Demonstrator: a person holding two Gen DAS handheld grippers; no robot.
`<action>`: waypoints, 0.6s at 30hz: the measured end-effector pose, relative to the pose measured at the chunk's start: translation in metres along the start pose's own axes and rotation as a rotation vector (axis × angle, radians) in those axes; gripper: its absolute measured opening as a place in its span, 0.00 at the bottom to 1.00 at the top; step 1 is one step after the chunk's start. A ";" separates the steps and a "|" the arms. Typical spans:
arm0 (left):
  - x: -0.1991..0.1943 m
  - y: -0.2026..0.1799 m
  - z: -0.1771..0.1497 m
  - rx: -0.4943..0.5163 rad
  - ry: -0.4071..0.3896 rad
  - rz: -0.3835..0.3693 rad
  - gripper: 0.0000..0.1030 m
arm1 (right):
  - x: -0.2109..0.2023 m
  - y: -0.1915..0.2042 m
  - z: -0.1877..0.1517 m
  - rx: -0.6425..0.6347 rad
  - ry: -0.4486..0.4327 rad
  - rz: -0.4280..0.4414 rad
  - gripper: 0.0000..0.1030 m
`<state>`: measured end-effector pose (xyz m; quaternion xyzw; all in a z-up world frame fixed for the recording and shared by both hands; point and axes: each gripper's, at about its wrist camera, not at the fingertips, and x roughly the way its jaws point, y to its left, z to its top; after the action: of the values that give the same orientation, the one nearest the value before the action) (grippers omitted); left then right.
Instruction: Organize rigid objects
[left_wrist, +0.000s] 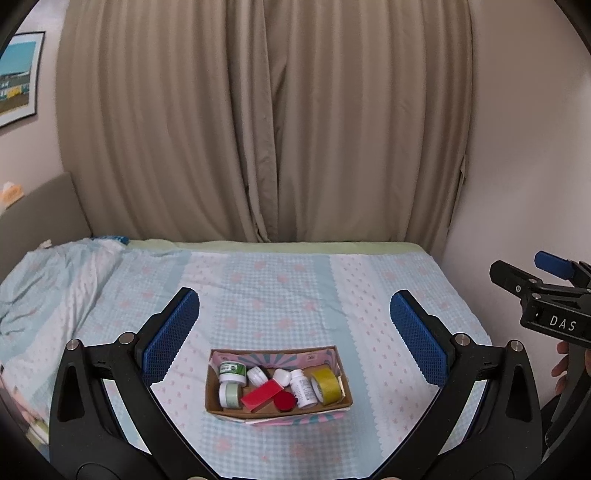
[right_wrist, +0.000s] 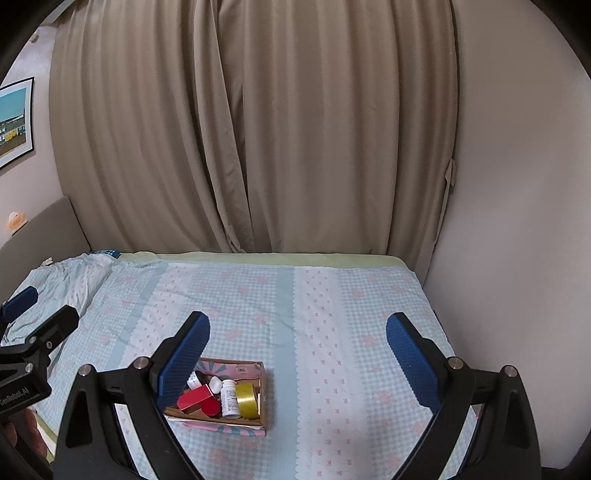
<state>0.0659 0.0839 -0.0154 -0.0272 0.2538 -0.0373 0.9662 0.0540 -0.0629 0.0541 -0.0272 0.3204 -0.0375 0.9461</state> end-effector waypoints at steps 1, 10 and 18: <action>-0.001 0.001 0.000 -0.002 0.000 0.002 1.00 | -0.001 0.000 0.000 -0.002 0.000 0.000 0.93; -0.004 0.010 -0.002 -0.023 0.004 -0.003 1.00 | -0.003 0.003 0.001 -0.012 0.002 0.002 0.93; -0.006 0.013 -0.005 -0.016 0.002 -0.007 1.00 | -0.004 0.004 0.000 -0.005 0.006 0.006 0.93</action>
<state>0.0590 0.0969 -0.0179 -0.0355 0.2551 -0.0386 0.9655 0.0515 -0.0588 0.0563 -0.0286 0.3234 -0.0338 0.9452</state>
